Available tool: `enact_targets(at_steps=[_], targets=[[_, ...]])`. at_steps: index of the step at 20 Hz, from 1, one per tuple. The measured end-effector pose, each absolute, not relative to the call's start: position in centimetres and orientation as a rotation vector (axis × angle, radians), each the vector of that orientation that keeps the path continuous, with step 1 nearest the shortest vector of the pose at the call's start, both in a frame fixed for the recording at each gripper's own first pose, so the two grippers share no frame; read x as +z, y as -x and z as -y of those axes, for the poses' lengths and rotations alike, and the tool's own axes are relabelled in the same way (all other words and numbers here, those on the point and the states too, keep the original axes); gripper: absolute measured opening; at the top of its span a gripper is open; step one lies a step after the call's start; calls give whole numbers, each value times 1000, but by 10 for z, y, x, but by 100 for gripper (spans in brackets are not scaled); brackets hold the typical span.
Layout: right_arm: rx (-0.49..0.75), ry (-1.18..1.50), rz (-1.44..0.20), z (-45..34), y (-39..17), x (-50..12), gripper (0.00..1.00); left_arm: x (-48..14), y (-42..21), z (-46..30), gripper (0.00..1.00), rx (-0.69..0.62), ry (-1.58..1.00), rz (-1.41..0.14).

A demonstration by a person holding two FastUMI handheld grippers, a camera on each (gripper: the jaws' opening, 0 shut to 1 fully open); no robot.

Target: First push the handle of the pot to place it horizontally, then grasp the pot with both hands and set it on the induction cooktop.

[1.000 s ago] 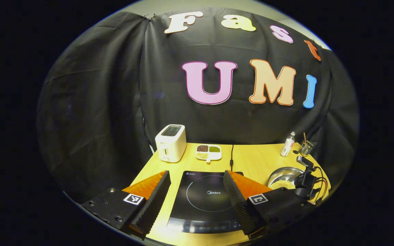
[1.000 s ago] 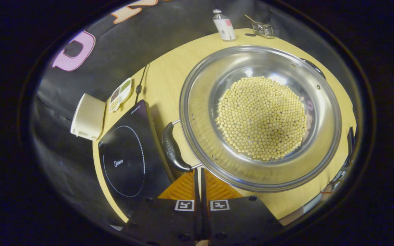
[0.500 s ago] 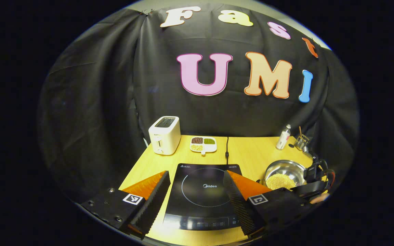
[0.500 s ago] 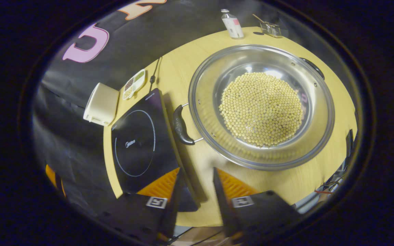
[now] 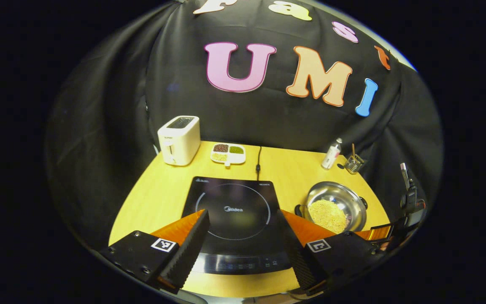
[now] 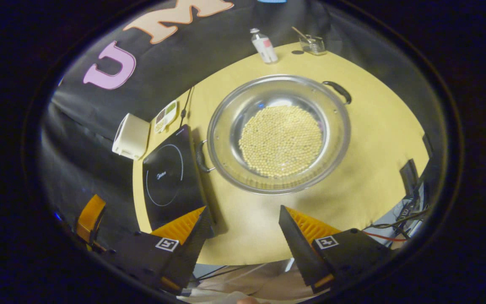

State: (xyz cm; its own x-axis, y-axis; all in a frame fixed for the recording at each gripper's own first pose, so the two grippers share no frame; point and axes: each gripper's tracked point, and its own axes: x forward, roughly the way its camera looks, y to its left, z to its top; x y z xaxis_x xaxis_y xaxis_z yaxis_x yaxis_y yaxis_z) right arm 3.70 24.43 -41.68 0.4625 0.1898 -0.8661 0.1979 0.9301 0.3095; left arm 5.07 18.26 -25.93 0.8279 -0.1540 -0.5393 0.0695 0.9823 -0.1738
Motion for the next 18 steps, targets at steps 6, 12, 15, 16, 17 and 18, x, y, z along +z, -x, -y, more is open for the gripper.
enact_targets(at_steps=[6, 12, 15, 16, 17, 18], targets=[[-61, -463, -1064, -179, -49, -377, 94, -281, -56, -129, 96, -211, 222, -691], [-49, -392, -1070, -111, -95, -370, 94, -300, -67, -78, 96, -230, 294, -806], [-9, -378, -1111, -87, -123, -377, 94, -311, -77, -56, 96, -227, 308, -857], [6, -370, -1133, -77, -134, -383, 94, -316, -81, -51, 96, -224, 301, -879], [19, -361, -1154, -70, -141, -389, 94, -322, -85, -46, 96, -223, 292, -897], [30, -353, -1172, -63, -148, -394, 94, -327, -90, -42, 96, -223, 283, -909]])
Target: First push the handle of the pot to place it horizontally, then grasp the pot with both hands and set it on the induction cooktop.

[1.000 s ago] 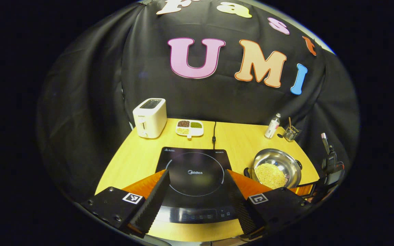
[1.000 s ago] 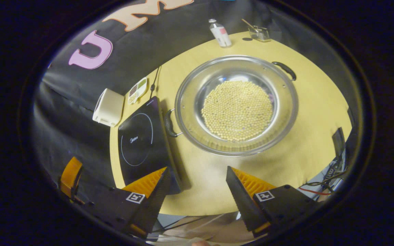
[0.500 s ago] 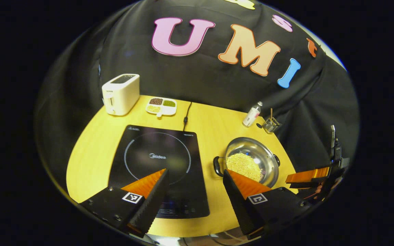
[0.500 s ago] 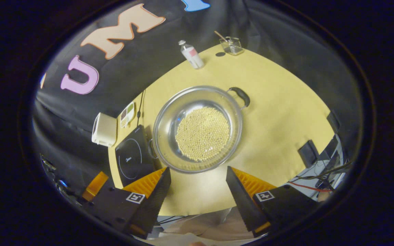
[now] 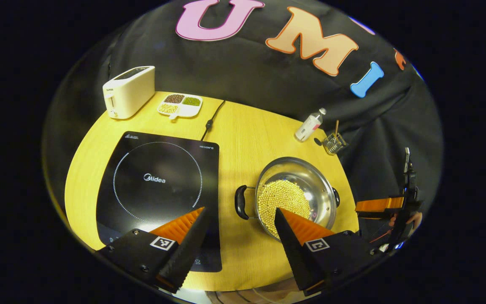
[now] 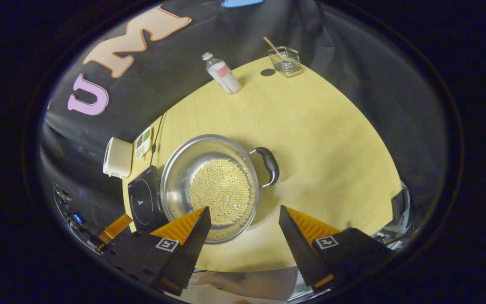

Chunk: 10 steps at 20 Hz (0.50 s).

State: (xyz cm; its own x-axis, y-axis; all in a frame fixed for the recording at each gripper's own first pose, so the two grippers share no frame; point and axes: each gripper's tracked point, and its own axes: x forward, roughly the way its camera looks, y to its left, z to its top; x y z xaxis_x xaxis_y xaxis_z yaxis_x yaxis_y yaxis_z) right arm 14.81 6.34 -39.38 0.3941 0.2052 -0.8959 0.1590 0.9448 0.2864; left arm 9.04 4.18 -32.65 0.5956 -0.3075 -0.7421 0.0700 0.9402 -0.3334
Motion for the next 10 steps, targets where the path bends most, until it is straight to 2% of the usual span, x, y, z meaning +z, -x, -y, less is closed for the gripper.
enact_targets(at_steps=[1, 6, 7, 8, 9, 10], targets=[[48, -340, -1194, -57, -159, -399, 100, -331, -95, -36, 96, -231, 281, -918], [124, -311, -1262, -43, -202, -430, 100, -366, -120, -24, 96, -211, 264, -1001], [144, -318, -1275, -45, -209, -437, 94, -372, -125, -21, 96, -212, 263, -1012], [157, -323, -1290, -45, -215, -444, 100, -379, -128, -17, 96, -211, 261, -1030], [169, -327, -1306, -45, -217, -451, 100, -386, -130, -15, 100, -211, 258, -1050], [181, -330, -1323, -45, -220, -456, 100, -392, -131, -12, 96, -211, 251, -1073]])
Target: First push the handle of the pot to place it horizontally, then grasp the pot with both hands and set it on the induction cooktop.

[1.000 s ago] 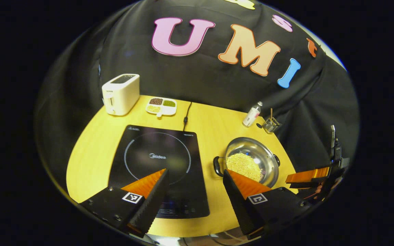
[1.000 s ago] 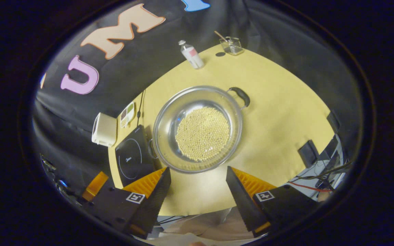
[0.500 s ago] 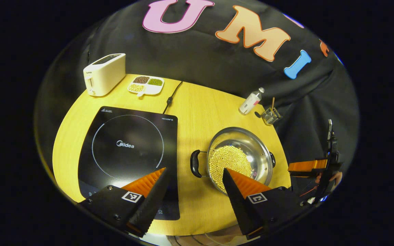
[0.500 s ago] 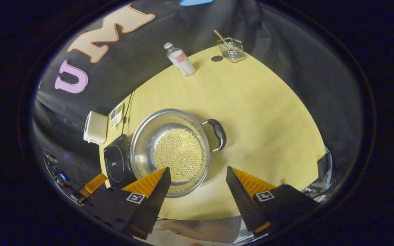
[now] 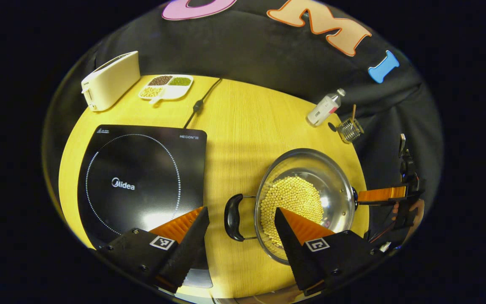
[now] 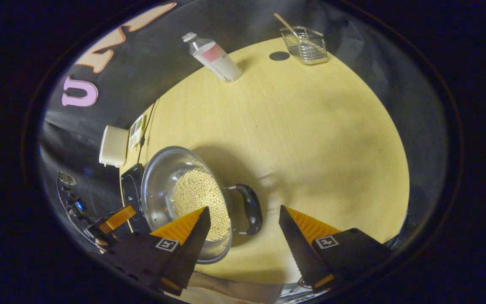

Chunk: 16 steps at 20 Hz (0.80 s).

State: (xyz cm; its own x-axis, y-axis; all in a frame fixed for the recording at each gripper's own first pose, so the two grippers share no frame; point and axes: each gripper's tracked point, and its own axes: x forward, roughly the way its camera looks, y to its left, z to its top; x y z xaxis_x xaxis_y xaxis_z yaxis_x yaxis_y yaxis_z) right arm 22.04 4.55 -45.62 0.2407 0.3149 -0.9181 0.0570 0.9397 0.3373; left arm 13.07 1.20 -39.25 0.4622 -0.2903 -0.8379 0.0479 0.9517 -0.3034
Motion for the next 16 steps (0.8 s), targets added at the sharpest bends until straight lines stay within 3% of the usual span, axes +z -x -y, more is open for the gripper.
enact_targets(at_steps=[1, 2, 4, 9, 10, 11, 12, 13, 14, 15, 16], targets=[[194, -335, -1341, -48, -223, -462, 100, -399, -132, -9, 96, -214, 244, -1096], [209, -339, -1360, -50, -223, -468, 94, -405, -133, -6, 96, -217, 243, -1116], [237, -333, -1389, -51, -223, -477, 99, -416, -133, -3, 96, -218, 246, -1163], [354, -337, -1433, -69, -218, -495, 98, -440, -136, 3, 96, -213, 276, -1246], [375, -339, -1442, -74, -218, -498, 89, -443, -137, 5, 95, -215, 286, -1259], [392, -346, -1452, -79, -217, -501, 89, -446, -137, 8, 93, -217, 293, -1276], [402, -356, -1460, -83, -218, -503, 82, -450, -137, 11, 96, -222, 295, -1288], [415, -366, -1472, -87, -217, -504, 77, -453, -137, 13, 90, -224, 295, -1301], [430, -371, -1483, -90, -215, -506, 85, -456, -136, 14, 89, -229, 292, -1315], [443, -375, -1489, -93, -214, -509, 85, -459, -136, 14, 88, -228, 283, -1329], [428, -352, -1497, -93, -216, -519, 72, -464, -134, 13, 85, -224, 273, -1348]])
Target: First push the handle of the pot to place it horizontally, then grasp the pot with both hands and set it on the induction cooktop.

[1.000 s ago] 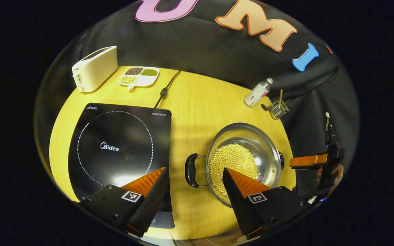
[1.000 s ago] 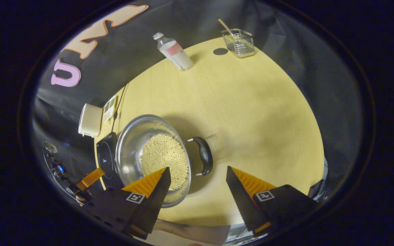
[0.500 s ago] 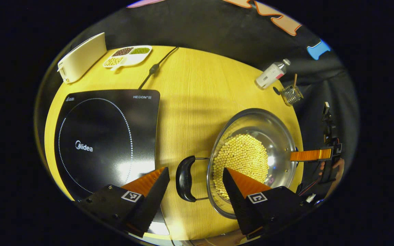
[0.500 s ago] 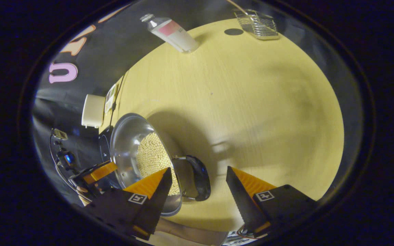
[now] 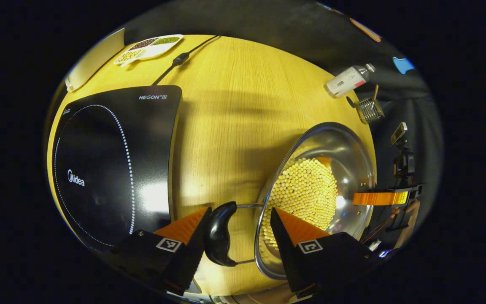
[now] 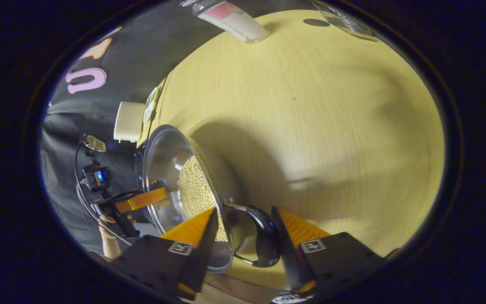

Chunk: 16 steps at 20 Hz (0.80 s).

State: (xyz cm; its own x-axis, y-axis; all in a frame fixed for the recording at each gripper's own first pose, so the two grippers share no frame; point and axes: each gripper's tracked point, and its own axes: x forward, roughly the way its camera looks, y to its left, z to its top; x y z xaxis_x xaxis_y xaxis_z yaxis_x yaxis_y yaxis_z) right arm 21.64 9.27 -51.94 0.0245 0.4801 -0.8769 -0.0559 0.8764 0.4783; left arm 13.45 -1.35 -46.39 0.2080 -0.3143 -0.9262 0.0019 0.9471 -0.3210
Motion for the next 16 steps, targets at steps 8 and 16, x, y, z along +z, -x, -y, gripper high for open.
enact_targets(at_steps=[8, 16], targets=[[417, -290, -1516, -86, -210, -524, 50, -468, -131, 7, 61, -199, 237, -1392], [424, -259, -1499, -75, -178, -490, 51, -433, -98, 13, 61, -205, 245, -1396]])
